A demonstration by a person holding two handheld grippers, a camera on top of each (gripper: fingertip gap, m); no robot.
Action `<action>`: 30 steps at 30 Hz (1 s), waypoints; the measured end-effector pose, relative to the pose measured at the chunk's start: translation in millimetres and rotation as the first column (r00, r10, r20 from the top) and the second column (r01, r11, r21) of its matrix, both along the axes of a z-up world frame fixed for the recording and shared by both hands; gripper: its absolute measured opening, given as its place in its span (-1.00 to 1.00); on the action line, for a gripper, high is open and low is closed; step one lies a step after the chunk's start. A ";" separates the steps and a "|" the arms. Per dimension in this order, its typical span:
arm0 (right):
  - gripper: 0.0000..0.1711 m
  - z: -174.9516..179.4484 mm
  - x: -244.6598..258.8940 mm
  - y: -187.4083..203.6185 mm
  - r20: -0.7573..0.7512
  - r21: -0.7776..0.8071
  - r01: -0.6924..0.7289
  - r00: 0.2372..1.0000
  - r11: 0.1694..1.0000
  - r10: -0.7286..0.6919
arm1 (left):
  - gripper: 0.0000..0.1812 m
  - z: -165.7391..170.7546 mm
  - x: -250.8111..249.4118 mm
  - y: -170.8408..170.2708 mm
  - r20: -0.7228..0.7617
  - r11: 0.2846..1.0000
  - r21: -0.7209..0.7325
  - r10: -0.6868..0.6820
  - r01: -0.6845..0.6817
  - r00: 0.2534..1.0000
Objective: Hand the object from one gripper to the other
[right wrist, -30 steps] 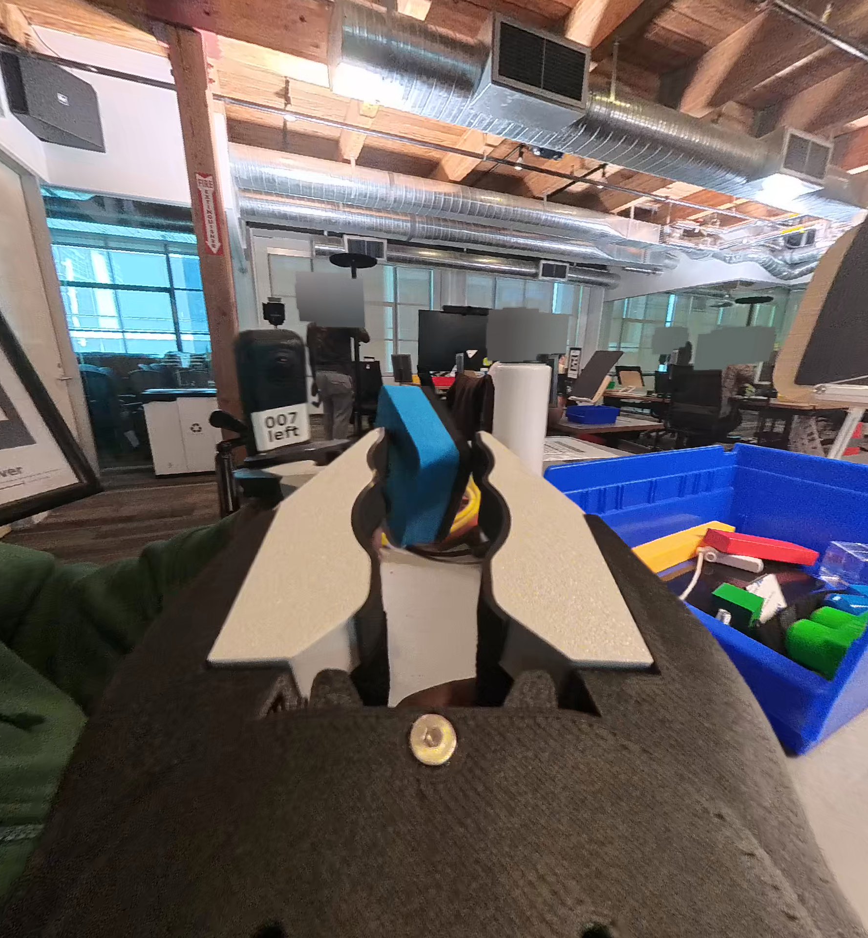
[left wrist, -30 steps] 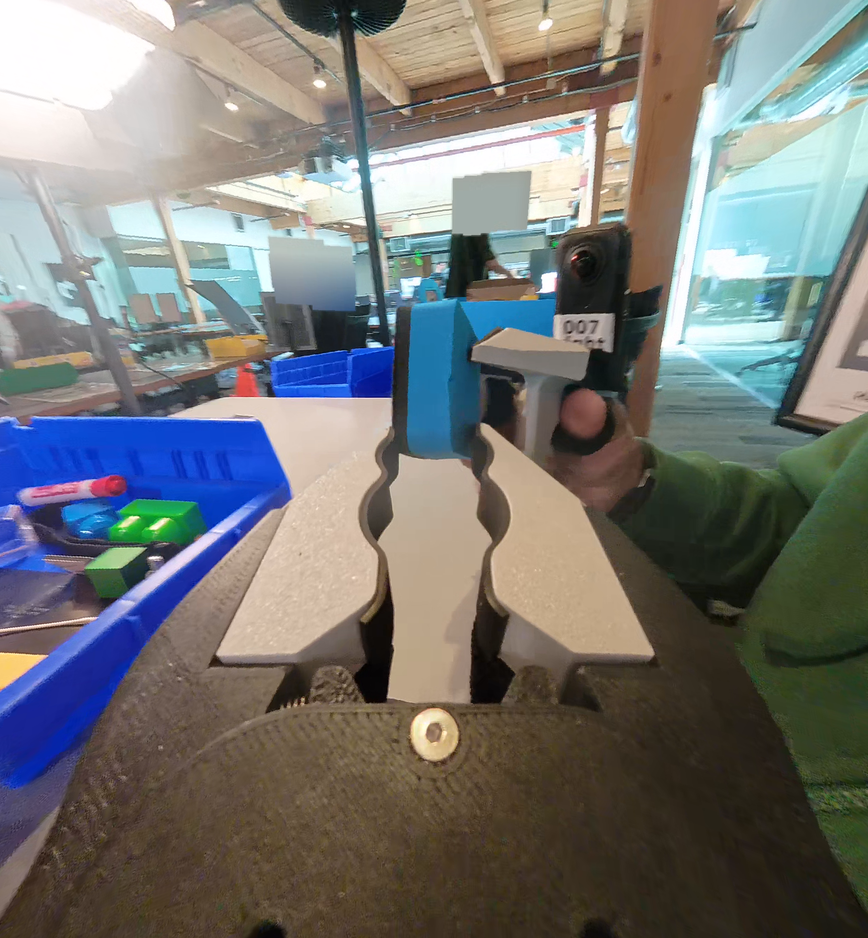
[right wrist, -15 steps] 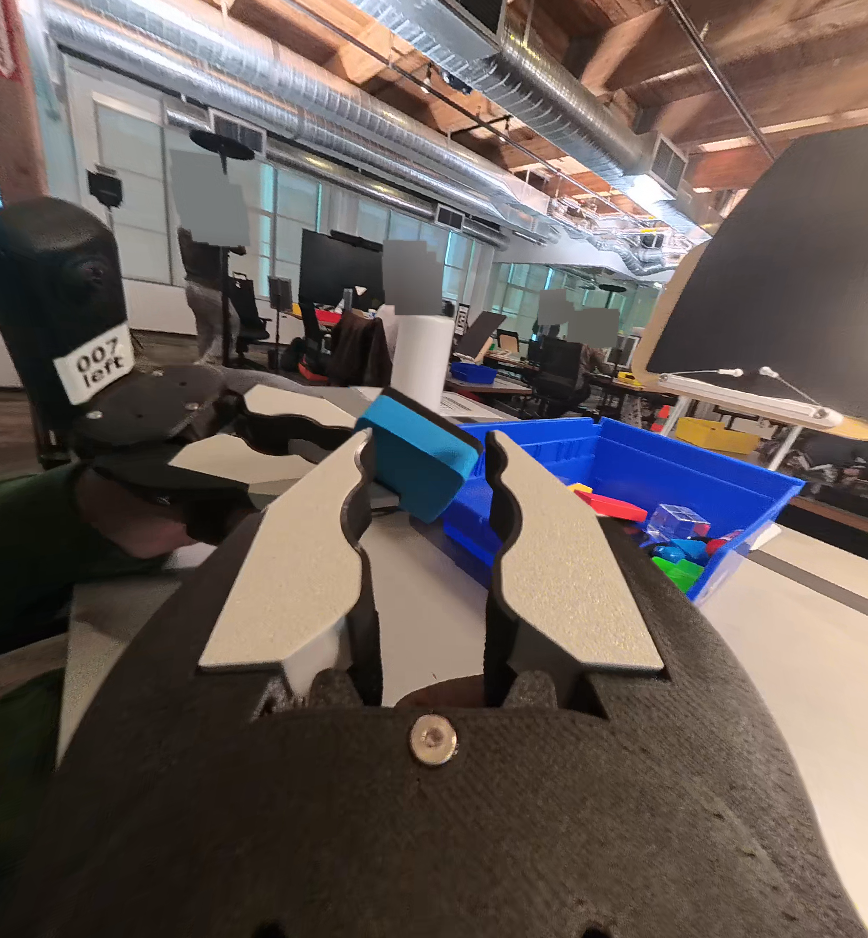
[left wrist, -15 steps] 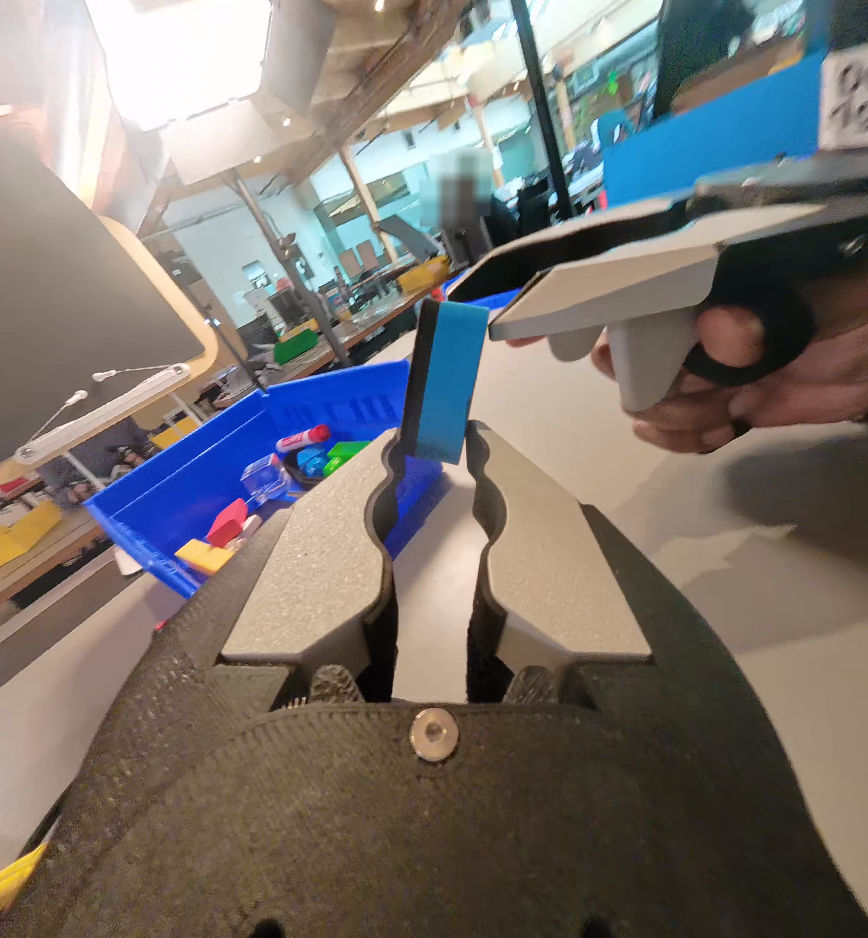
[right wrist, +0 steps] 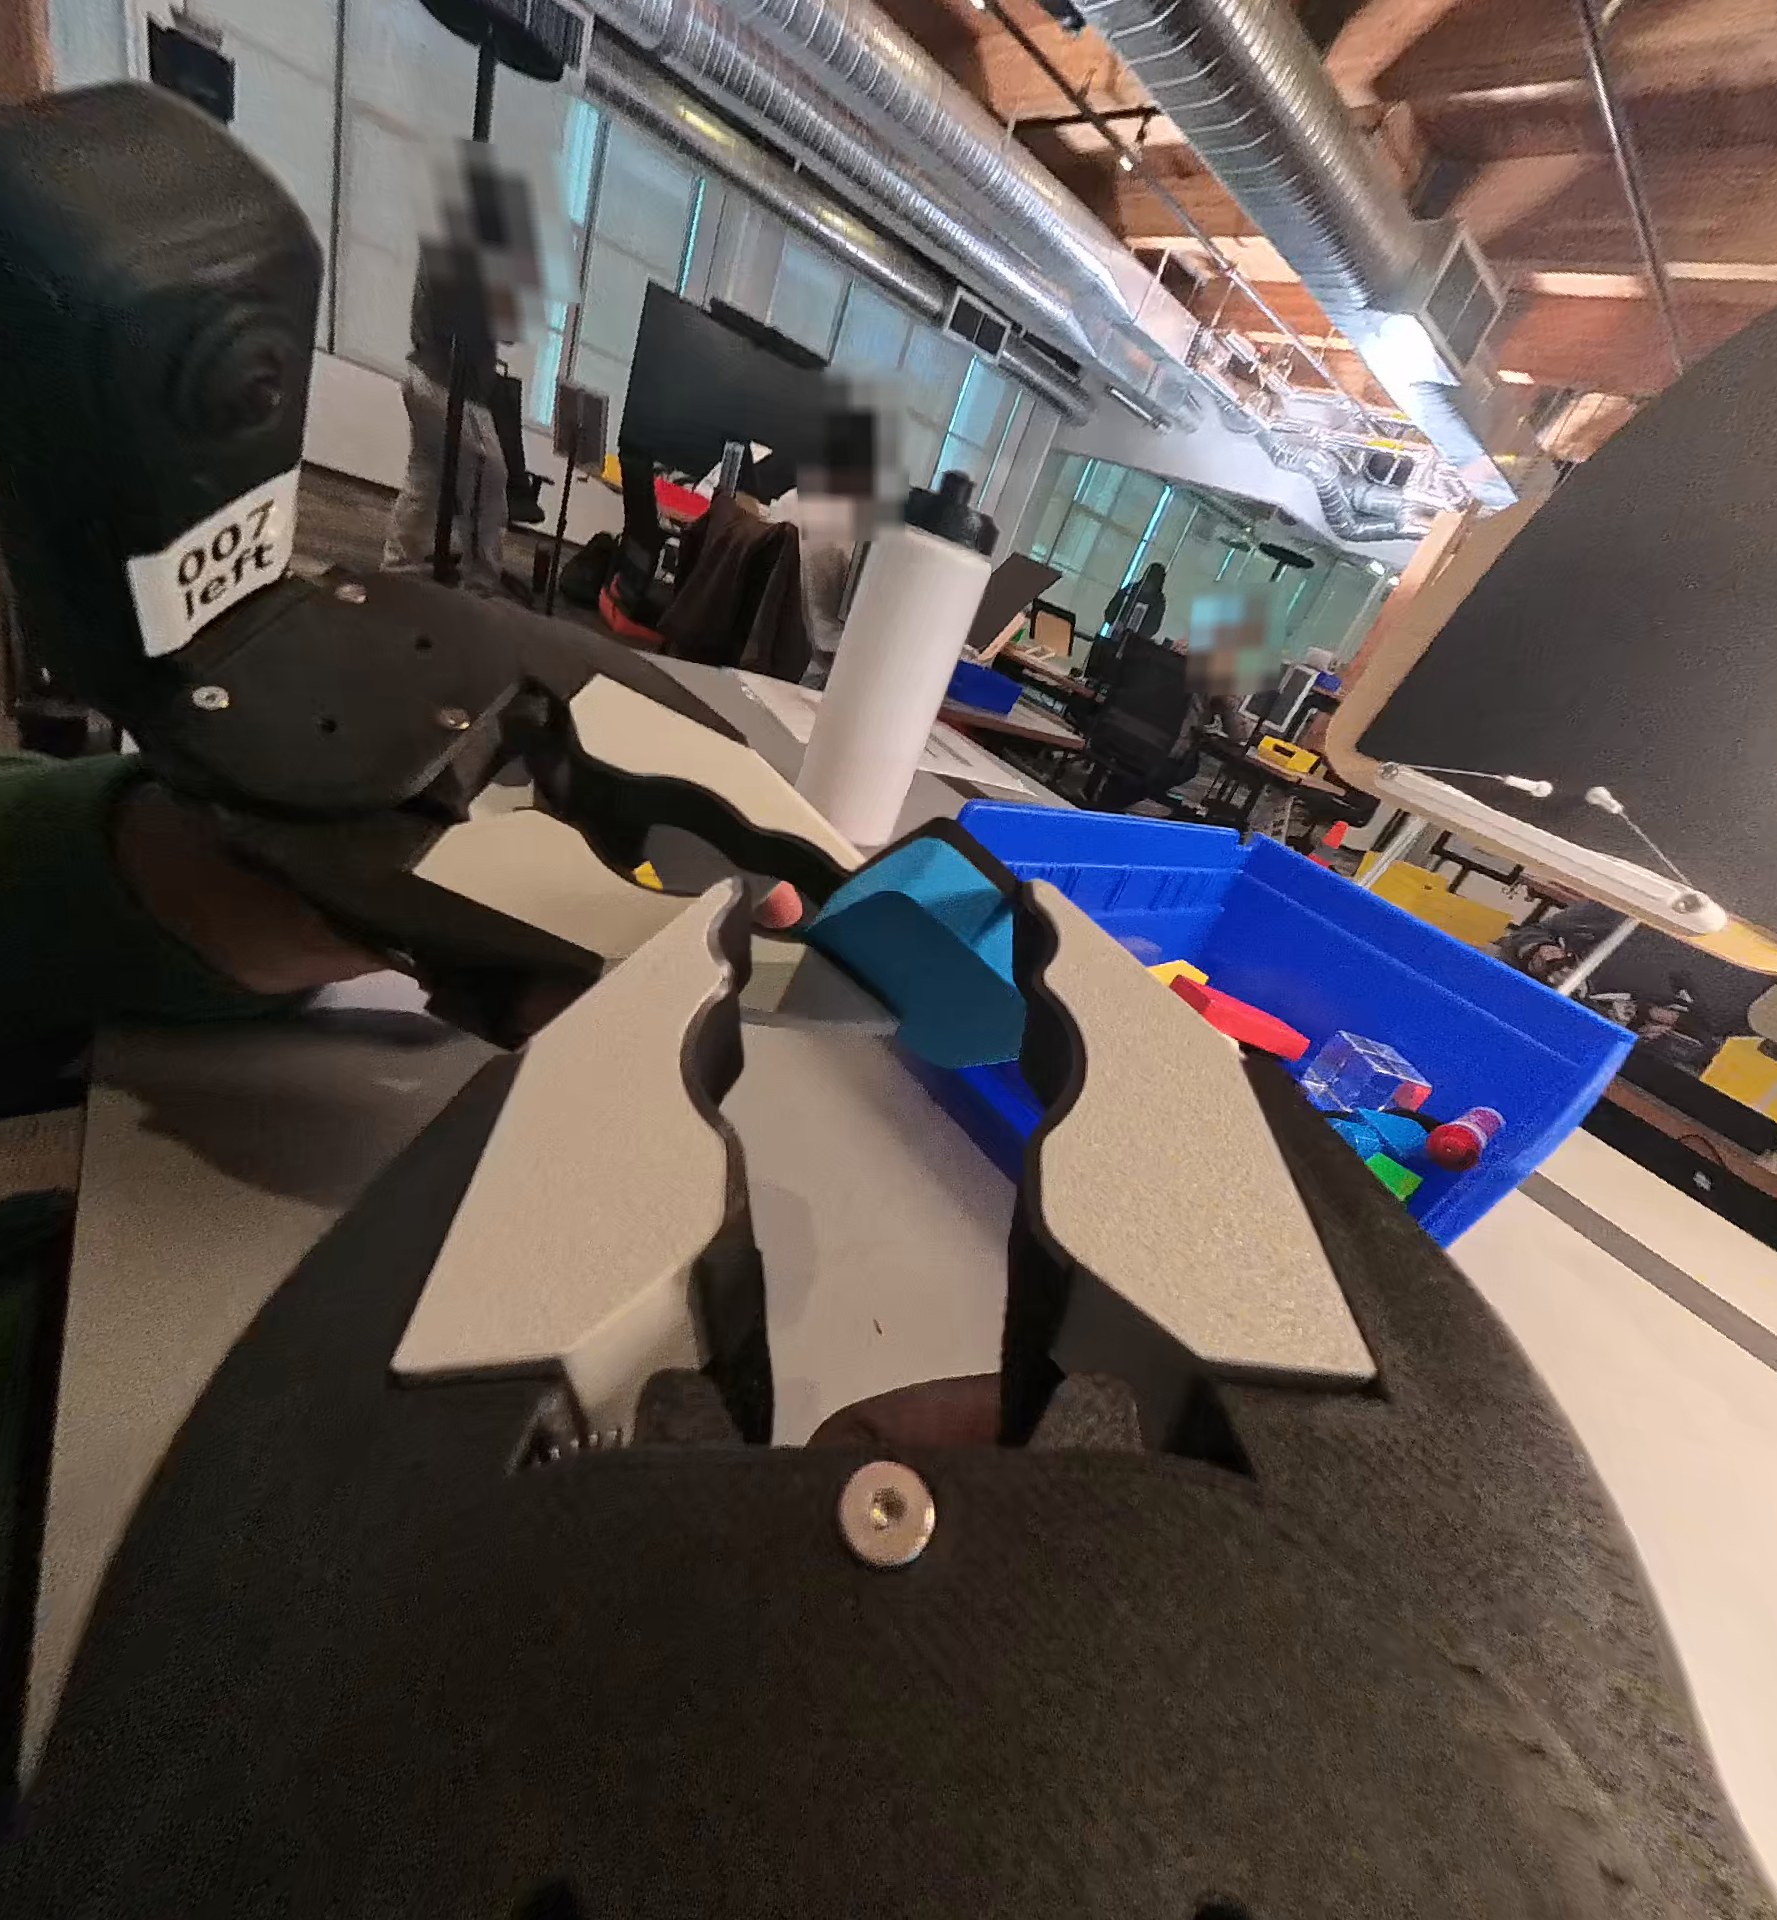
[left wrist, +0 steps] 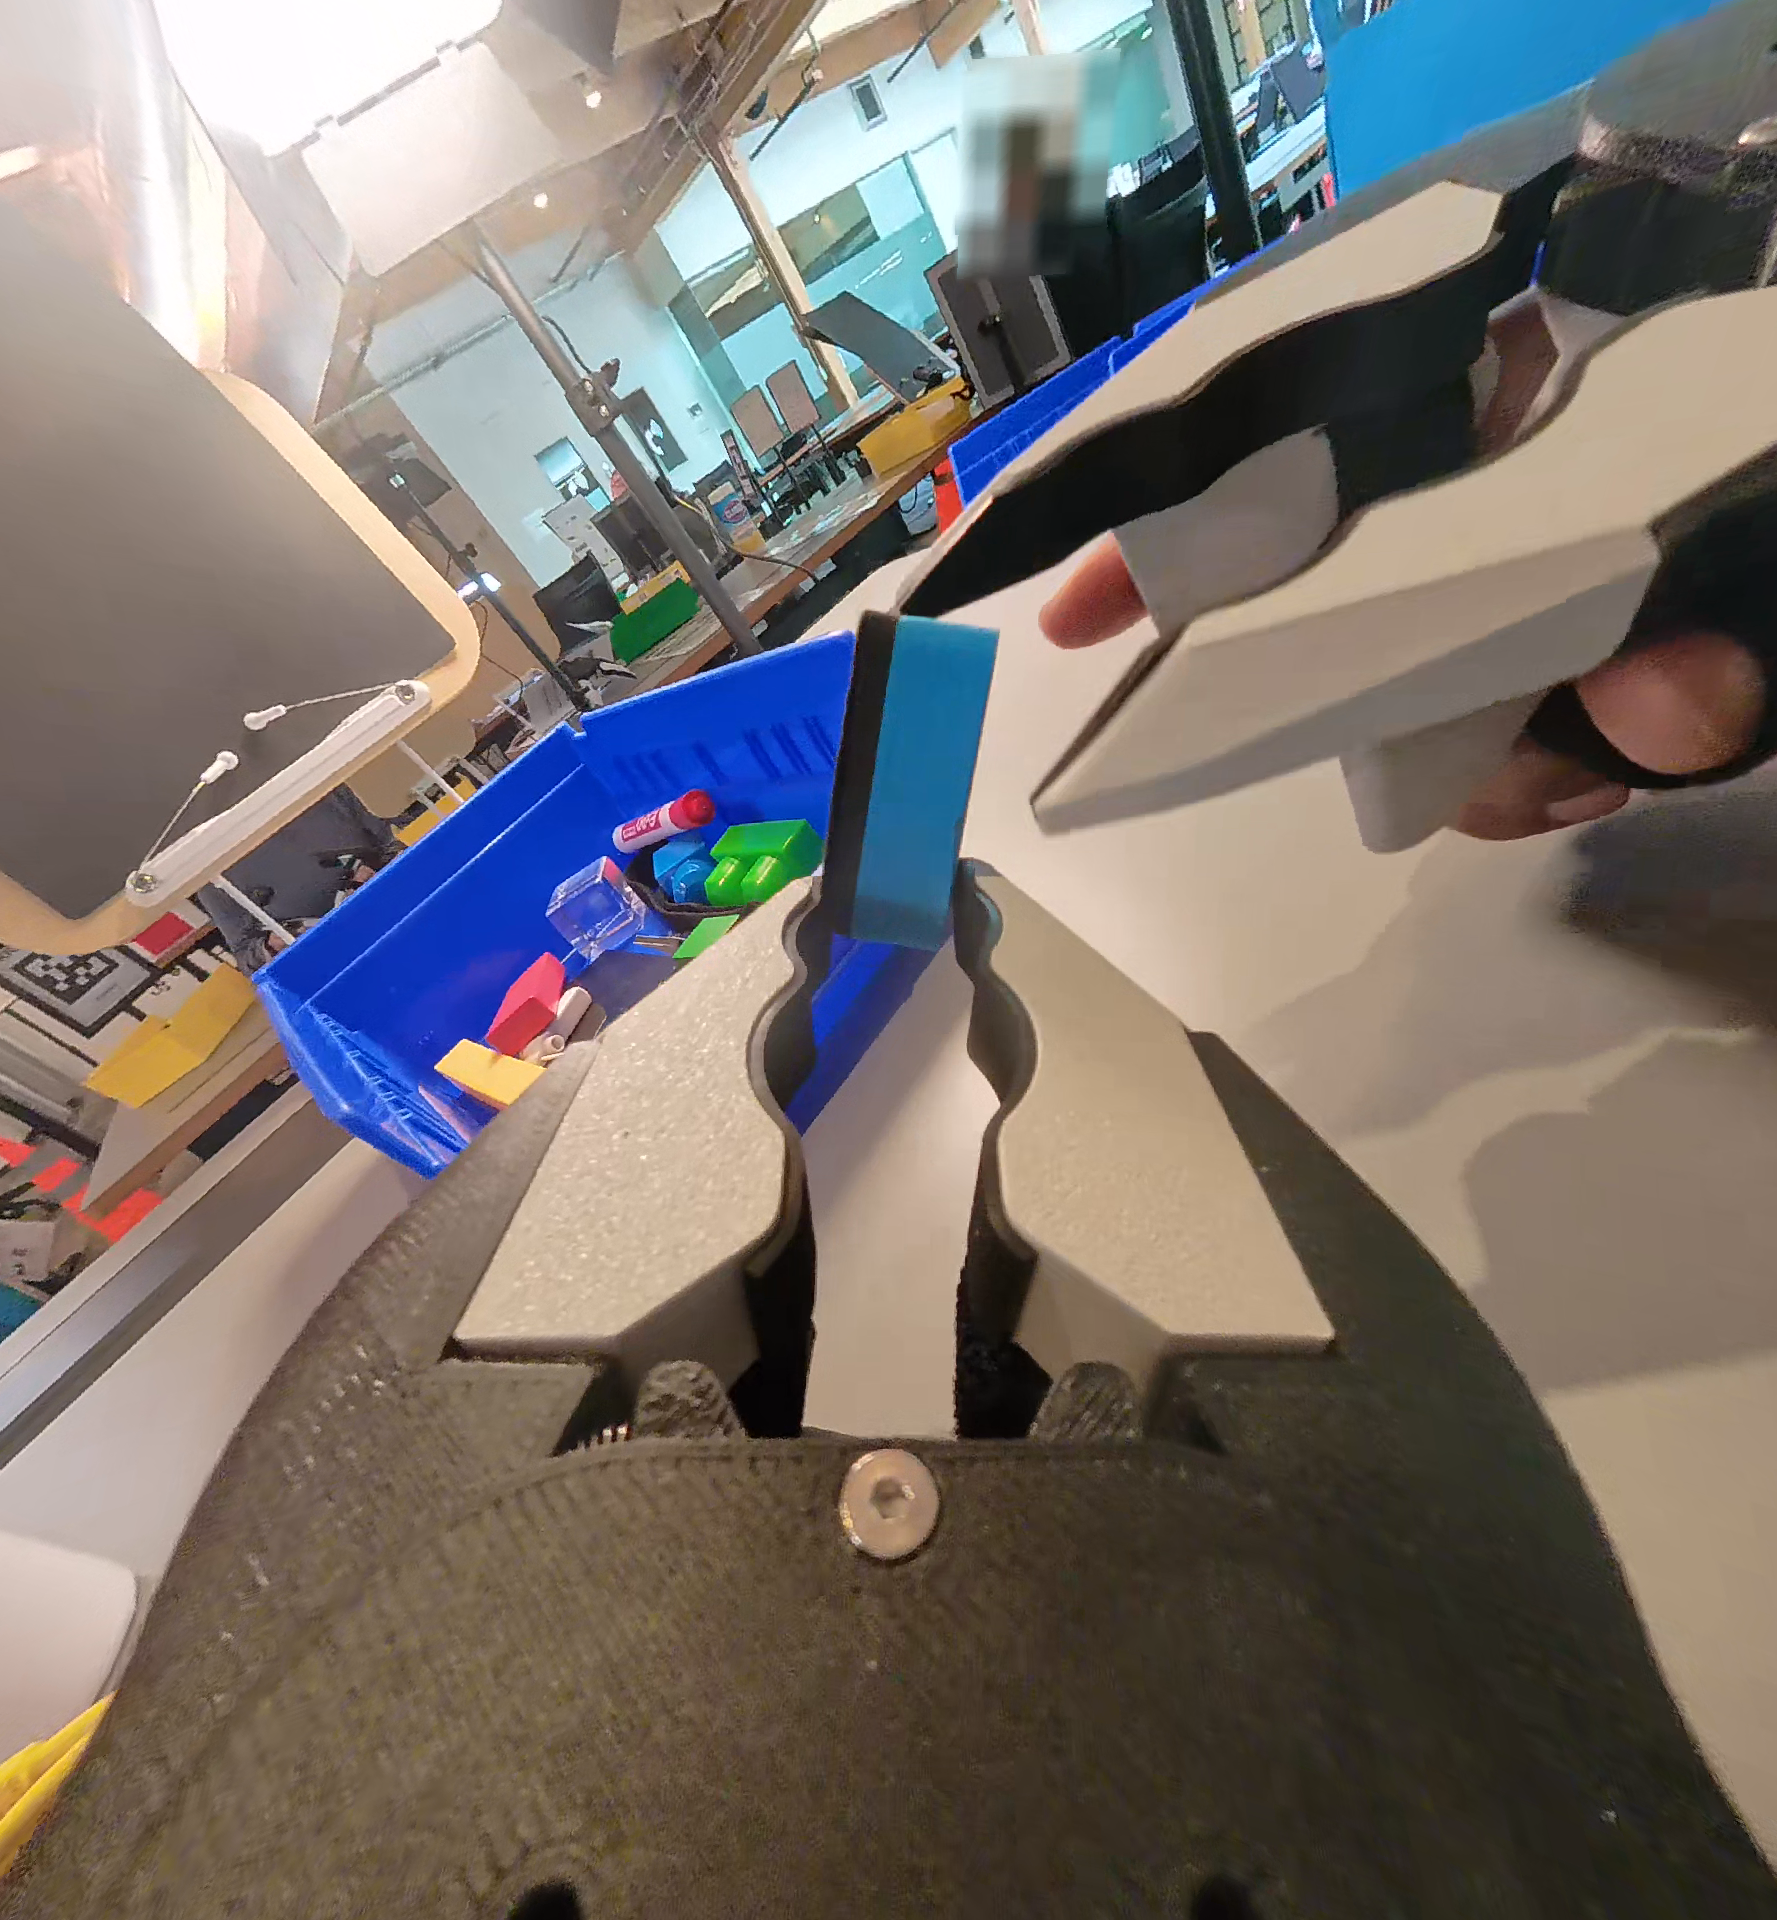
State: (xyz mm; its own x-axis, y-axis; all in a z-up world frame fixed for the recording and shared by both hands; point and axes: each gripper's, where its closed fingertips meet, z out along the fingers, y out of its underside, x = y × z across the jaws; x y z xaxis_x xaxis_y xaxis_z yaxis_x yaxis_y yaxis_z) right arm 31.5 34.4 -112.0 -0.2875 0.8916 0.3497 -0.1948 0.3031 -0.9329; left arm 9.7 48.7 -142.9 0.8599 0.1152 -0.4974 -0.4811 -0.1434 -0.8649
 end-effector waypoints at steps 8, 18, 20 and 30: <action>-0.44 -3.2 -3.7 7.1 0.026 -0.020 0.032 0.999 0.999 -0.031 | -0.76 -2.3 0.6 0.7 -0.030 1.000 -0.013 0.005 -0.005 1.000; -0.40 -5.2 -5.7 11.9 0.054 -0.062 0.037 0.998 0.997 -0.033 | -0.77 2.6 6.9 -0.1 -0.020 0.999 0.008 -0.034 0.034 0.999; -0.38 -4.9 -5.6 13.7 0.067 -0.096 0.029 0.997 0.995 -0.022 | -0.77 8.8 12.3 -1.6 -0.012 0.997 0.041 -0.067 0.067 0.998; -0.40 12.1 8.1 14.9 0.042 -0.247 -0.102 0.992 0.964 0.116 | -0.76 25.0 30.6 -8.2 0.034 0.973 0.128 -0.200 0.194 0.979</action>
